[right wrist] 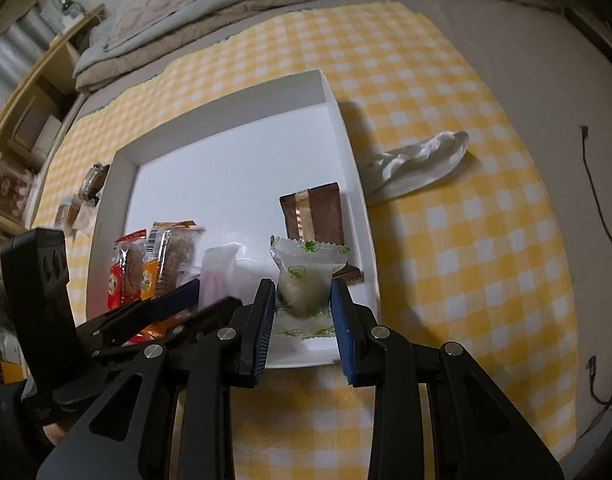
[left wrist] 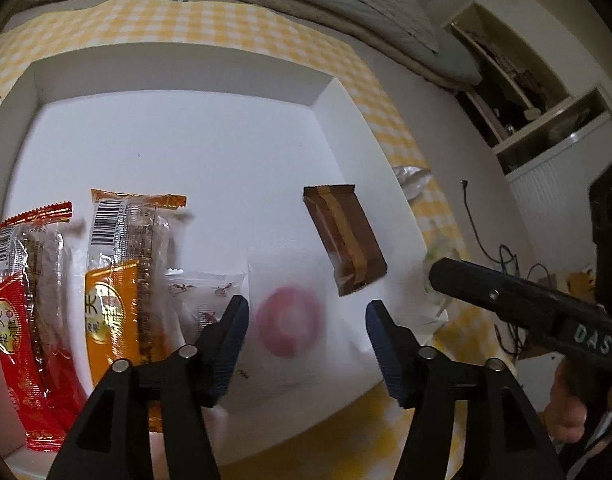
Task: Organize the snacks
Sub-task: 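Open both tools to release the pink-candy and green-printed packets into the tray, then lift both tools away from the tray toward the remaining snacks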
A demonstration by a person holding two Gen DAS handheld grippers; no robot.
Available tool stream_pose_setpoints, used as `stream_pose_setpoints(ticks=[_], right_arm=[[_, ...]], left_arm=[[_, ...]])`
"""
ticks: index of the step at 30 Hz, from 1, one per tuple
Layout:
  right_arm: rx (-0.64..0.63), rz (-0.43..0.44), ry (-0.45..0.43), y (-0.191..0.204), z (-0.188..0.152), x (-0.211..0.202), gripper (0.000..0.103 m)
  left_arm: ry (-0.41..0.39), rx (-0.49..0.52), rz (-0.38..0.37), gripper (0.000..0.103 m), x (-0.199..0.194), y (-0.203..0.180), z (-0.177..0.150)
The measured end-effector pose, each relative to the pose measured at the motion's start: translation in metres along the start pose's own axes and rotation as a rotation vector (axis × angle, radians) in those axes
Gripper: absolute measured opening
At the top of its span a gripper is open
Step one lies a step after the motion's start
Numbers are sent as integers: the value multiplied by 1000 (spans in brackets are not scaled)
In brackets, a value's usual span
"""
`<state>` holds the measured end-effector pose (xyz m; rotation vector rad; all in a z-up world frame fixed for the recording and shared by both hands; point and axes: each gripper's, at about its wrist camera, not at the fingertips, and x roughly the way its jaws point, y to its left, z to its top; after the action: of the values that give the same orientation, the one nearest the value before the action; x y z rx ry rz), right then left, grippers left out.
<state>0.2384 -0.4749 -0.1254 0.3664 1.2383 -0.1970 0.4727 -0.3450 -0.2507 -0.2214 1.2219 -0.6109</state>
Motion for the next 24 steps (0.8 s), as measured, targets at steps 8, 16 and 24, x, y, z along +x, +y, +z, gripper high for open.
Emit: stream_pose_setpoints(ticks=[8,16,24], right_arm=[[63,11,54,-11,-5,7,32],[44,3,50,-8,-11,2,34],[23,7,12,-4,-15,-12,43]], left_arm=[[-19,100,29,64,-25,-13,-28],[-34,171,29,68,-48,-21,-46],[-51,178,22,74,-67,-23,-50]])
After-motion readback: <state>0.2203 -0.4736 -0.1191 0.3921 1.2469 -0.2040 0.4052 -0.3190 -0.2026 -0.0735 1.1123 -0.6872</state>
